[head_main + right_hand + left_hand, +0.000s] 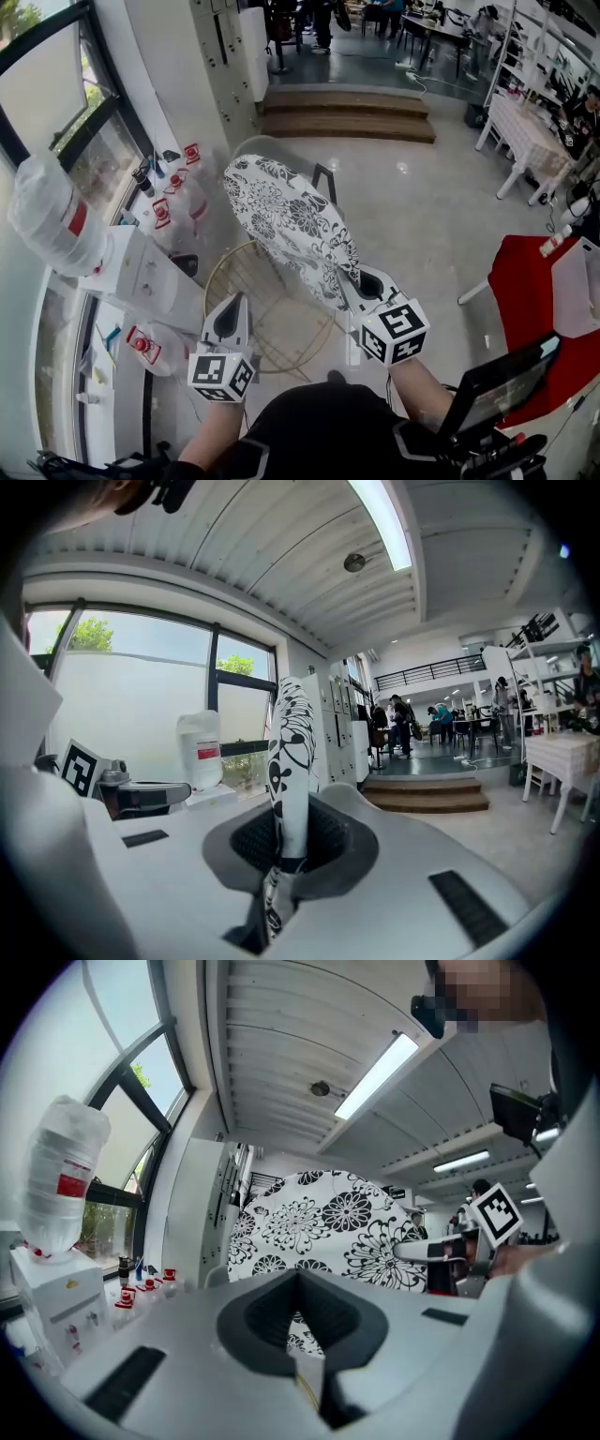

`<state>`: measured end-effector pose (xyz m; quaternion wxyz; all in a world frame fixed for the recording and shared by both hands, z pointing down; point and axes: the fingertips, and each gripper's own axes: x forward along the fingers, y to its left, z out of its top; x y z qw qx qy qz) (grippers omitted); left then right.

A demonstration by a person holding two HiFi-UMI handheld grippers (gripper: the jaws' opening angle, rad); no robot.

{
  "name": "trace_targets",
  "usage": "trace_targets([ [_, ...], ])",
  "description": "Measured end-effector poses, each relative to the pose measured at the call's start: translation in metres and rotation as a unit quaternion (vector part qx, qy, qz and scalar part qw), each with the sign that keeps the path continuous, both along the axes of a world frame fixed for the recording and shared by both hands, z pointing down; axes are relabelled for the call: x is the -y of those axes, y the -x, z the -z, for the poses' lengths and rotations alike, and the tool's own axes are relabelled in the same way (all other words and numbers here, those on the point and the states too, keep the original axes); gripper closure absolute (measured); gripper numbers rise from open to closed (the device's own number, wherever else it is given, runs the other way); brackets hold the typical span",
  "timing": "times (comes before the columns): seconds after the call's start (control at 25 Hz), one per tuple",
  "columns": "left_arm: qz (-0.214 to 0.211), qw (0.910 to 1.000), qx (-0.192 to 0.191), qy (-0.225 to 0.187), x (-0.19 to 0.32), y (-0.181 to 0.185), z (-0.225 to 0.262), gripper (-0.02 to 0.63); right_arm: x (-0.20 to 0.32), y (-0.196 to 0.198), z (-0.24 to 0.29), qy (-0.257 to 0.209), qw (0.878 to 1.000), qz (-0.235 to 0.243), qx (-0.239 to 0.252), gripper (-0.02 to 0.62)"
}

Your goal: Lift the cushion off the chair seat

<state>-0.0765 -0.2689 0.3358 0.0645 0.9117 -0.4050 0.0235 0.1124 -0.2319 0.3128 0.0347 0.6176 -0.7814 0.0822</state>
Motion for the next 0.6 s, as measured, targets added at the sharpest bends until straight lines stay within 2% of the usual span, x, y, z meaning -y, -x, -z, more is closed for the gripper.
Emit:
trace_targets([
  [0.6, -0.007, 0.9999, -0.006, 0.005, -0.0062, -0.0017, 0.0037, 0.598, -0.0050, -0.0043, 0.0014, 0.006, 1.000, -0.015, 0.003, 0.572],
])
